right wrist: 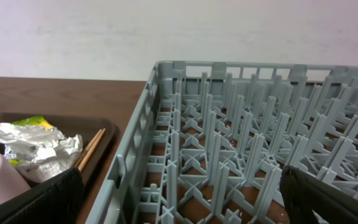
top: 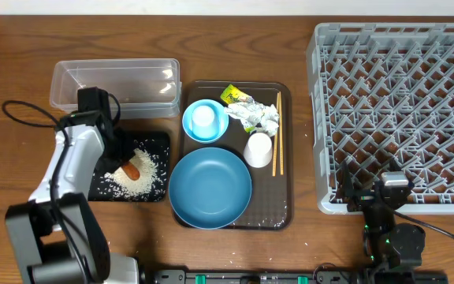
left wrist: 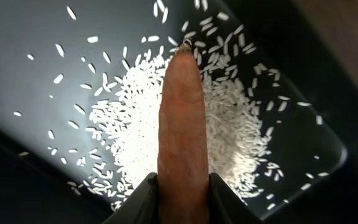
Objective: Sort waste into correct bins and load items into the dishwasher rack
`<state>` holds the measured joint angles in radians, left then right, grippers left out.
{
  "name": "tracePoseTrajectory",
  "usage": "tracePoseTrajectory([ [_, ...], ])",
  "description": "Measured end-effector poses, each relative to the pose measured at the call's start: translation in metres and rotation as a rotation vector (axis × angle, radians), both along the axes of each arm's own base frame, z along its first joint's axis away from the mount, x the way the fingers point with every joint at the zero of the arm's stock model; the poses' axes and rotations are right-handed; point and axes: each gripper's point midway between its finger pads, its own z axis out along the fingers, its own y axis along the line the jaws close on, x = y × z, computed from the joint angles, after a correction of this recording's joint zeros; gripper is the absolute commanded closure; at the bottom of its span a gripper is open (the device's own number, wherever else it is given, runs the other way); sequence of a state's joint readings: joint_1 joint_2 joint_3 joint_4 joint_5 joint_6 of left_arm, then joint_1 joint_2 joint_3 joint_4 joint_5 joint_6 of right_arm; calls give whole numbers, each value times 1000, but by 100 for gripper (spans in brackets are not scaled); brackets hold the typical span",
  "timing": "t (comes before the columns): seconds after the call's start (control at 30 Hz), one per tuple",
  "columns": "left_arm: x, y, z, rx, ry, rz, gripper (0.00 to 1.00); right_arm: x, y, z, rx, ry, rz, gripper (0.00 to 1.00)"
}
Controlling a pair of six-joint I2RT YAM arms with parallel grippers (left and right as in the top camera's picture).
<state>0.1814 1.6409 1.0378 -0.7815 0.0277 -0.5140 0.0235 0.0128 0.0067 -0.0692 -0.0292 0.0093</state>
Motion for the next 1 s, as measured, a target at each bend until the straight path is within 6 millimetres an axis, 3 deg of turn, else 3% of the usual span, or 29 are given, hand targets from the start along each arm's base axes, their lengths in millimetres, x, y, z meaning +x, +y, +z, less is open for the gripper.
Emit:
tracePoseTrajectory([
  [0.27, -6, -1, -19, -14, 69, 11, 71, 0, 0, 0, 0, 0, 0, 1],
  [0.7, -14, -2, -17, -14, 98, 13, 75, 0, 0, 0, 0, 0, 0, 1],
  [0.83, -20, -3, 0, -10, 77, 13, 75, 0, 0, 0, 0, 0, 0, 1],
  [1.0, -15, -6, 52, -5, -97, 10, 69, 0, 0, 0, 0, 0, 0, 1],
])
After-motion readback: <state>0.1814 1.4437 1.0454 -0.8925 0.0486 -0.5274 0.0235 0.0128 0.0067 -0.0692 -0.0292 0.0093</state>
